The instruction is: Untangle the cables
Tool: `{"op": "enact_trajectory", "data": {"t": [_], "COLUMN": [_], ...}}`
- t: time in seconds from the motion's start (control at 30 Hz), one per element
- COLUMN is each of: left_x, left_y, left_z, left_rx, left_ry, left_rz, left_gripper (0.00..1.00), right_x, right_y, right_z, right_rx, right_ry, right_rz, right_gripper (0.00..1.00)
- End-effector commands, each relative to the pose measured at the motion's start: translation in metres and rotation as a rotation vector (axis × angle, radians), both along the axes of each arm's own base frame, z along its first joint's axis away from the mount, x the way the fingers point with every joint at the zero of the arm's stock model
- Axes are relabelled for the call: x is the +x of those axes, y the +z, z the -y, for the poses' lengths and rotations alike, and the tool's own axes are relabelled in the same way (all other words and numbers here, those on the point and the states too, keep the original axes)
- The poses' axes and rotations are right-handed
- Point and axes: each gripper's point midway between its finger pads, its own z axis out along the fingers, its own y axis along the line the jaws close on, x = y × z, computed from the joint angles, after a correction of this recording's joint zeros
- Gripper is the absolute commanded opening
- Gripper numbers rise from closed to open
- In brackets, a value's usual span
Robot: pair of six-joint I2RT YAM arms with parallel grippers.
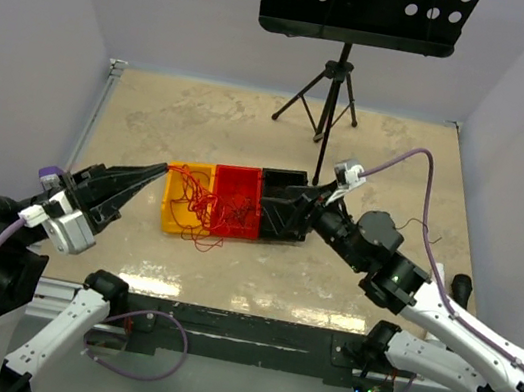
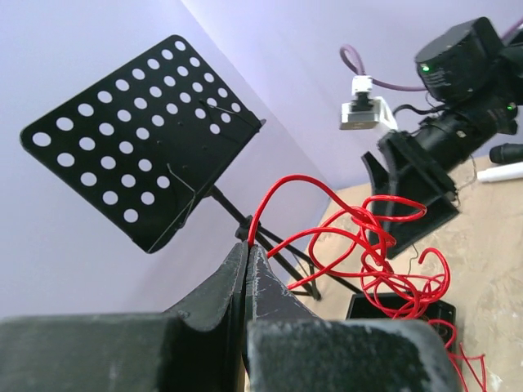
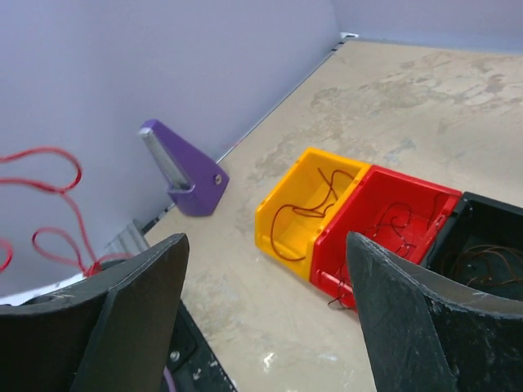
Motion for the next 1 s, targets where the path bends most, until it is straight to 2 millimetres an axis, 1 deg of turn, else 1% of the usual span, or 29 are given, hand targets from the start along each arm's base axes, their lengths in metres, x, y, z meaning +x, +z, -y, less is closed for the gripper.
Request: {"op": "enact_trajectory", "data": {"t": [0.0,0.1,0.2,0.27,0.33,0.4,0.47,0.6,0.73,0.83,0.87,0.93,0.97], "left_x": [0.006,0.007,0.009,0.009,0.011,0.012,0.011,0.01,0.008,0.005,0.004,0.003,0.002], "left_y": [0.023,0.023,0.024,0.025,0.028,0.03,0.031,0.031,0.03,0.031,0.032,0.034,0.035], "left_z": [-0.002,0.0,0.002,0.002,0.002,0.003,0.003,0.004,0.005,0.006,0.006,0.006,0.006], "left_rx": [-0.083,-0.089,-0.093,-0.098,-0.105,-0.108,-0.107,-0.106,-0.105,-0.107,-0.111,-0.112,-0.115], "left_ry": [0.008,-0.004,-0.014,-0.017,-0.014,-0.016,-0.021,-0.03,-0.041,-0.053,-0.056,-0.062,-0.062], "left_rz": [-0.008,-0.027,-0.039,-0.041,-0.044,-0.048,-0.048,-0.051,-0.057,-0.061,-0.063,-0.062,-0.06], "left_gripper": [0.0,0.0,0.0,0.0,0.0,0.0,0.0,0.0,0.0,0.0,0.0,0.0,0.0], "right_x": [-0.03,-0.045,-0.061,-0.073,-0.08,-0.082,-0.078,-0.061,-0.046,-0.045,-0.045,-0.046,-0.047], "right_y": [0.022,0.032,0.043,0.044,0.037,0.033,0.035,0.053,0.063,0.065,0.063,0.061,0.06], "right_z": [0.0,-0.01,-0.027,-0.044,-0.063,-0.077,-0.082,-0.075,-0.075,-0.085,-0.089,-0.098,-0.101], "right_rx": [0.033,0.037,0.043,0.023,-0.017,-0.032,-0.016,0.055,0.092,0.104,0.097,0.085,0.081], "right_ry": [0.15,0.234,0.302,0.328,0.344,0.338,0.311,0.19,0.106,0.111,0.118,0.139,0.147], "right_rz": [0.114,0.157,0.198,0.213,0.217,0.213,0.22,0.235,0.226,0.23,0.228,0.228,0.227], "right_gripper": [0.82,0.84,0.87,0.88,0.88,0.89,0.89,0.88,0.84,0.82,0.81,0.77,0.72]}}
